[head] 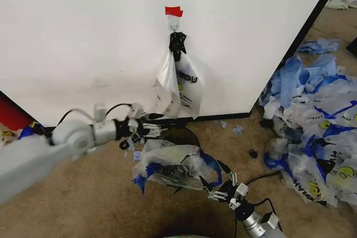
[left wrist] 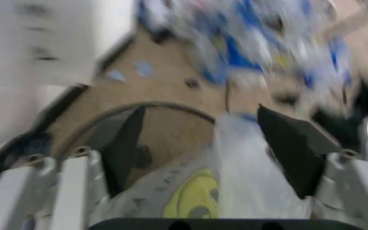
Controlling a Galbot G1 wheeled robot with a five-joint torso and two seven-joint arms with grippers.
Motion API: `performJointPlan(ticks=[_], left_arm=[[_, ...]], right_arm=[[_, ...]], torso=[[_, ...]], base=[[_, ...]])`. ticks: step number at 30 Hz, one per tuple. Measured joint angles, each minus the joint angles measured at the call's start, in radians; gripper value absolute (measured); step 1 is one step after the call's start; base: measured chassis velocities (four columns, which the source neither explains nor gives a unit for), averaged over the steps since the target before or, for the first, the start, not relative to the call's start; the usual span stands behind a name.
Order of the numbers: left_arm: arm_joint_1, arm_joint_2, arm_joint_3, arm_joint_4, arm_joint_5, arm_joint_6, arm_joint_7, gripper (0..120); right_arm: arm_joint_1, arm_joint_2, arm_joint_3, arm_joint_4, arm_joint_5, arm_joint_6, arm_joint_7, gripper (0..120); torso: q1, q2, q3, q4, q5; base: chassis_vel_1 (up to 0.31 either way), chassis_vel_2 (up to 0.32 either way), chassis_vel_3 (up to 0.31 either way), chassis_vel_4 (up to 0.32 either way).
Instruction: Pick up the garbage bag from the wall and place it over the trash bin.
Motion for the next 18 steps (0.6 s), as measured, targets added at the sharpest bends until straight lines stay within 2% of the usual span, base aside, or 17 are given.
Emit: performJointPlan(ticks=[2,4,5,6,7,8,10,11,14,16,18], left_arm=[[-0.071,-0.044,0.074,0.047,0.040,0.004,0.025,62],[-0.134,-0.097,0.145,0.092,0.075,0.006,0.042,60],[-0.159,-0.124,0.173,0.114,0.092,0.006,0.049,60],[-0.159,-0.124,0.173,0.114,0.092,0.006,0.049,60],[-0.196,-0.175,0.207,0.149,0.114,0.007,0.066,59],[-0.225,-0.215,0.229,0.175,0.122,0.006,0.081,59],[-0.273,-0.276,0.268,0.218,0.139,0.004,0.107,60],[-0.294,-0.297,0.282,0.239,0.154,0.001,0.122,60],[-0.324,-0.317,0.299,0.268,0.181,-0.003,0.147,59],[-0.339,-0.320,0.309,0.283,0.195,-0.004,0.160,59],[-0.357,-0.313,0.325,0.286,0.203,-0.007,0.170,59]], right_arm=[[-0.011,-0.002,0.016,0.002,0.000,0.001,0.000,100],[-0.023,-0.007,0.032,0.006,0.001,0.001,0.002,100],[-0.029,-0.010,0.043,0.010,0.001,0.001,0.003,100],[-0.029,-0.010,0.043,0.010,0.001,0.001,0.003,100],[-0.053,-0.007,0.073,0.020,-0.001,0.001,0.003,100],[-0.077,-0.001,0.101,0.028,-0.003,0.002,0.003,100],[-0.122,0.012,0.143,0.043,-0.004,0.010,0.003,100],[-0.138,0.016,0.153,0.047,-0.005,0.012,0.004,100],[-0.148,0.019,0.161,0.054,-0.008,0.013,0.010,100],[-0.154,0.016,0.162,0.058,-0.009,0.013,0.015,100],[-0.156,0.008,0.163,0.059,-0.009,0.013,0.021,100]], torso=[[0.000,0.000,0.000,0.0008,0.0031],[0.000,0.000,0.000,-0.0004,0.0012],[0.000,0.000,0.000,0.0001,0.0007],[0.000,0.000,0.000,0.0001,0.0007],[0.000,0.000,0.000,0.0015,0.0028],[0.000,0.000,0.000,0.0013,0.0020],[0.000,0.000,0.000,-0.0010,0.0005],[0.000,0.000,0.000,-0.0015,0.0023],[0.000,0.000,0.000,-0.0012,0.0031],[0.000,0.000,0.000,0.0006,0.0014],[0.000,0.000,0.000,0.0010,0.0009]], base=[[0.000,0.000,0.000,0.000],[0.000,0.000,0.000,0.000],[0.000,0.000,0.000,0.000],[0.000,0.000,0.000,0.000],[0.000,0.000,0.000,0.000],[0.000,0.000,0.000,0.000],[0.000,0.000,0.000,0.000],[0.000,0.000,0.000,0.000],[0.000,0.000,0.000,0.000],[0.000,0.000,0.000,0.000],[0.000,0.000,0.000,0.000]])
